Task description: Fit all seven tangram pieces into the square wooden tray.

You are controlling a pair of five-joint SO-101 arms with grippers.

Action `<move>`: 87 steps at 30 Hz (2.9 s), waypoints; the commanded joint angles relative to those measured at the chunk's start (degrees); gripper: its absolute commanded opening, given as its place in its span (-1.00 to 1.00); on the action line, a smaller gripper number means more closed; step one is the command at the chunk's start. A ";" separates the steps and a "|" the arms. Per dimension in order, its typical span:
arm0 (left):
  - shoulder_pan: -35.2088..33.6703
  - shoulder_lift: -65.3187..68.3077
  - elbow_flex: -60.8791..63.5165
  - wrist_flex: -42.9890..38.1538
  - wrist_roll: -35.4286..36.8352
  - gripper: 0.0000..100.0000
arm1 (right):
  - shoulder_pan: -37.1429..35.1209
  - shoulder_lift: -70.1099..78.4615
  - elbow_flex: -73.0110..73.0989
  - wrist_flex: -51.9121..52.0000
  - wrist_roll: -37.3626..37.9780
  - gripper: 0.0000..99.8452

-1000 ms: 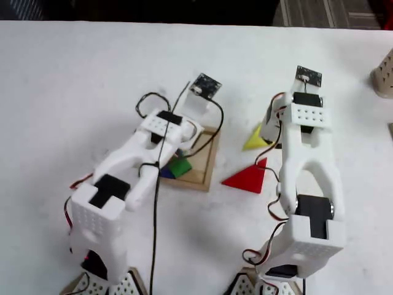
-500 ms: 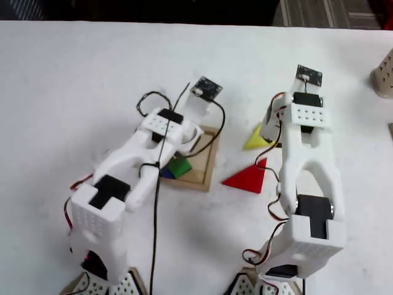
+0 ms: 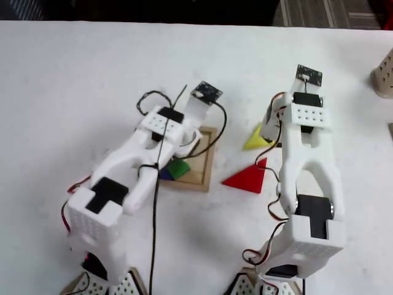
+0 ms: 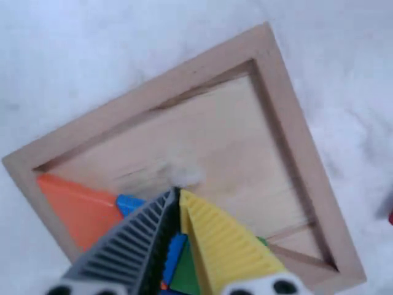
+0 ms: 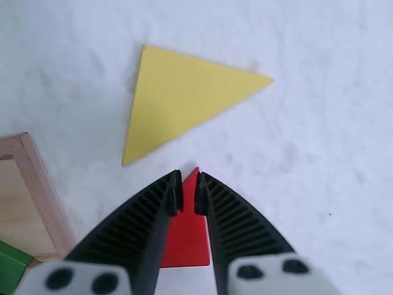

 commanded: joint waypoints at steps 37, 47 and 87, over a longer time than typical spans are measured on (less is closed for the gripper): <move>-16.48 -13.49 7.21 -17.32 0.09 -0.95 | 3.56 20.00 -21.01 -6.99 17.58 -0.87; -16.48 -13.41 7.21 -17.32 -0.09 -0.95 | 7.69 34.77 -37.63 8.48 20.48 -0.96; -16.57 -10.68 6.59 -19.69 -0.35 -0.95 | -6.99 25.54 -24.70 6.90 38.86 -0.41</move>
